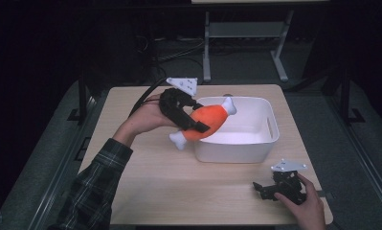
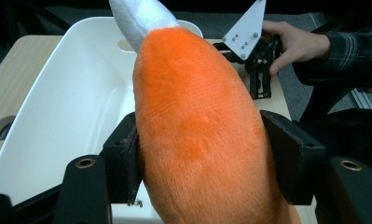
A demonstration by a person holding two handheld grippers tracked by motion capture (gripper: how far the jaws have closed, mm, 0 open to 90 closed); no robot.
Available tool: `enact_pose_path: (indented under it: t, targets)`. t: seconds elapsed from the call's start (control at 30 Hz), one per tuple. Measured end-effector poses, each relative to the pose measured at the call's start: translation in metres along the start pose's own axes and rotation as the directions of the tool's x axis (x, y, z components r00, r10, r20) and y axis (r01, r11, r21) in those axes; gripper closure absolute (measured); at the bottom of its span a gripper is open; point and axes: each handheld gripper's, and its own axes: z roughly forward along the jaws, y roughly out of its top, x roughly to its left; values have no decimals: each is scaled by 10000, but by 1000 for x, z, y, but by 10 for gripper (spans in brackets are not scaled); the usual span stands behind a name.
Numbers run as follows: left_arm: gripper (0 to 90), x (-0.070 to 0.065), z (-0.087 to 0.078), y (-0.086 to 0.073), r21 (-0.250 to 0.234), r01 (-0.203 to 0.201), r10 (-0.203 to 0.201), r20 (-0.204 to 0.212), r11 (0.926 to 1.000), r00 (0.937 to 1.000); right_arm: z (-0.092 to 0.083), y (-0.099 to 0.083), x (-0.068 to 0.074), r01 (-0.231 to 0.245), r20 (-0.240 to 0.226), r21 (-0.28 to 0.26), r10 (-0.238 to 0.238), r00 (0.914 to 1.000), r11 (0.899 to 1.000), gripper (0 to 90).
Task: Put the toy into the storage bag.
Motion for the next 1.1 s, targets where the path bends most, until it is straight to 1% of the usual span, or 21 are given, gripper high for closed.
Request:
enact_pose_path:
  t: [0.07, 0.13, 0.33, 0.5, 0.57, 0.63, 0.67, 0.7, 0.73, 0.77, 0.87, 0.93, 0.97, 1.1]
  targets:
    - [352, 5, 5, 3, 89, -127, 127, 68, 9999, 9999, 0, 0, 0, 1, 1, 0, -1, 10000, 10000, 0]
    - [352, 9, 10, 6, 133, -82, 79, 215, 9999, 9997, 0, 0, 0, 27, -3, 6, -27, 10000, 10000, 0]
    - [351, 20, 25, 15, 455, -410, 389, 468, 9981, 9981, 0, 0, 0, 10, 4, 9, -10, 10000, 10000, 0]
    - [351, 28, 39, 25, 665, -694, 641, 799, 9954, 9947, 0, 0, 0, 8, 6, 10, -8, 10000, 10000, 0]
    - [351, 30, 45, 30, 830, -883, 805, 933, 9926, 9924, 0, 0, 0, 1, 4, 13, -1, 10000, 10000, 0]
    - [350, 32, 51, 33, 921, -972, 878, 1005, 9910, 9911, 0, 0, 0, -6, -8, 13, 6, 10000, 10000, 0]
    - [350, 33, 55, 35, 839, -932, 844, 1033, 9921, 9911, 0, 0, 0, -11, -9, 14, 11, 10000, 10000, 0]
    - [350, 34, 56, 36, 897, -964, 864, 1092, 9913, 9903, 0, 0, 0, -9, -8, 14, 9, 10000, 10000, 0]
    - [350, 35, 59, 38, 877, -1052, 951, 1121, 9906, 9891, 0, 0, 0, -11, -8, 12, 11, 10000, 10000, 0]
    - [350, 36, 61, 40, 915, -1041, 931, 1171, 9904, 9887, 0, 0, 0, -10, -8, 15, 10, 10000, 10000, 0]
    - [350, 39, 68, 44, 939, -1210, 1087, 1267, 9882, 9860, 0, 0, 0, -8, 1, 13, 8, 10000, 10000, 0]
    - [349, 41, 73, 46, 1055, -1322, 1183, 1285, 9856, 9846, 0, 0, 0, -8, 2, 12, 8, 10000, 10000, 0]
    - [347, 42, 76, 47, 1030, -1328, 1189, 1312, 9858, 9842, 0, 0, 0, -12, 4, 13, 12, 10000, 10000, 0]
    - [345, 45, 87, 46, 1183, -1421, 1259, 1347, 9828, 9829, 0, 0, 0, -4, -3, 9, 4, 10000, 10000, 0]
